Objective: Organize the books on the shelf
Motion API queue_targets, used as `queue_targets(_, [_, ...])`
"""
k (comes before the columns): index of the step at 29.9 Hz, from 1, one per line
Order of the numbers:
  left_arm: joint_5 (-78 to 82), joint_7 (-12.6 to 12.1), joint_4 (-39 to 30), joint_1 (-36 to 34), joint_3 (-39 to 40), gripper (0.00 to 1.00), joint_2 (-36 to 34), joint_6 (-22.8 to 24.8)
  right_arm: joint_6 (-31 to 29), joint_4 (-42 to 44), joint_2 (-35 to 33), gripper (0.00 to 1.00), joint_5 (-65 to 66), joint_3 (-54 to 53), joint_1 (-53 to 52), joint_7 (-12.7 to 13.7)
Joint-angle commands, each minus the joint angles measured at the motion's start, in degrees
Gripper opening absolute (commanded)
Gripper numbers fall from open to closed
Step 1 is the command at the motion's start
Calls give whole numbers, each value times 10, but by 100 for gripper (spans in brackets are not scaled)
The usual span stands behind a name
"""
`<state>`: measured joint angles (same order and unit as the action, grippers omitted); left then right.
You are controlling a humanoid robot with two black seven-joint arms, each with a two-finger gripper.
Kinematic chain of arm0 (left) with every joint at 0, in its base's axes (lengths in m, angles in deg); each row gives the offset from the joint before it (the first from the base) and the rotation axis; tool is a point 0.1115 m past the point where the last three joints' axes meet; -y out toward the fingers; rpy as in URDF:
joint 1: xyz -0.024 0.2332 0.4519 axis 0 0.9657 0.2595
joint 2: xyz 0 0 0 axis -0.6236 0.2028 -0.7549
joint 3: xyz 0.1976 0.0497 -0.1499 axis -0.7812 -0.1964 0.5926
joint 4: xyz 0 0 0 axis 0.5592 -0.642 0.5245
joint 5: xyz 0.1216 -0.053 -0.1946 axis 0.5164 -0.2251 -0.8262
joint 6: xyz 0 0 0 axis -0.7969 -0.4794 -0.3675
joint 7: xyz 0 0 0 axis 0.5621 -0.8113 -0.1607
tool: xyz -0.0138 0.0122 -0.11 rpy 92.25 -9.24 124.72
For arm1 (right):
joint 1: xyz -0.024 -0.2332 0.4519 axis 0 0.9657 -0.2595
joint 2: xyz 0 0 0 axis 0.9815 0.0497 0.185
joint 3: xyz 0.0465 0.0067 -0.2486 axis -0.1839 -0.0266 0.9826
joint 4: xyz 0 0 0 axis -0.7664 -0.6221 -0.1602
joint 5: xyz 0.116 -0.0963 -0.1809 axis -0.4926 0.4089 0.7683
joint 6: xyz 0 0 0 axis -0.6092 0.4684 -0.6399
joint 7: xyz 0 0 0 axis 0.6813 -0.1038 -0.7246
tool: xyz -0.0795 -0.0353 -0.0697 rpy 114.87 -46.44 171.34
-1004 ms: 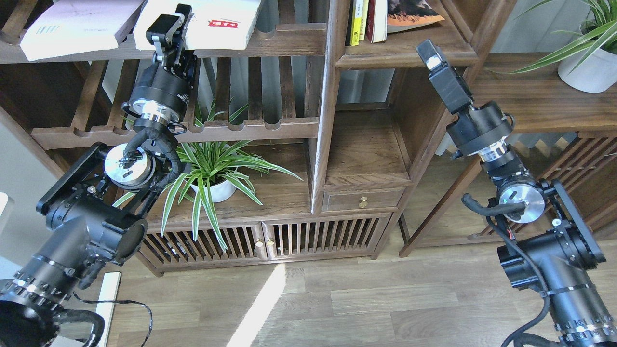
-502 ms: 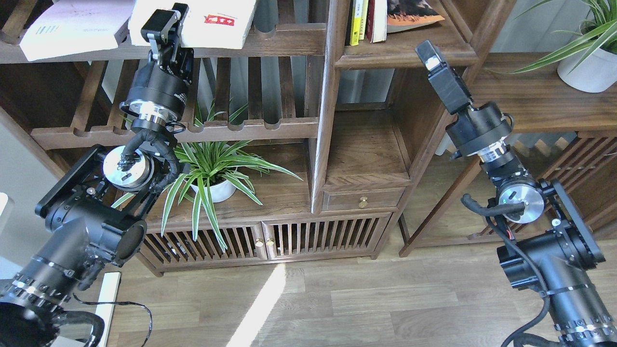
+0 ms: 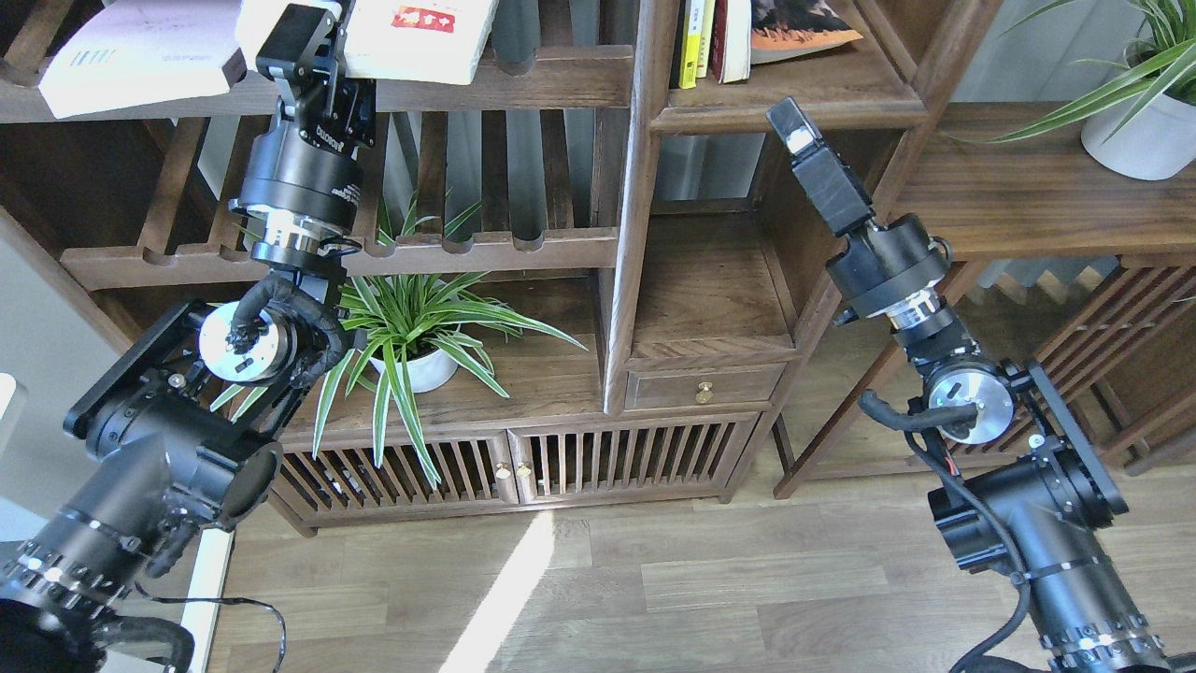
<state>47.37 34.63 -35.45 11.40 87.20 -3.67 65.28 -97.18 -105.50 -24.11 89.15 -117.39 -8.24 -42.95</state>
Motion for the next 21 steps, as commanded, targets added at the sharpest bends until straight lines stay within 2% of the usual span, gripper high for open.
queue_targets(1, [9,-2,-26,28,-7,3,-18,0,0,3,5,94,0,0,-3,1])
queue_targets(8, [17,-2,-34,51,-8,3,-33,0,0,5,17,94,-1,19,-5,2])
queue_targets(21, [42,-2,-92,85,-15,3,-54,0,0,6,39,94,-1,34,1,8])
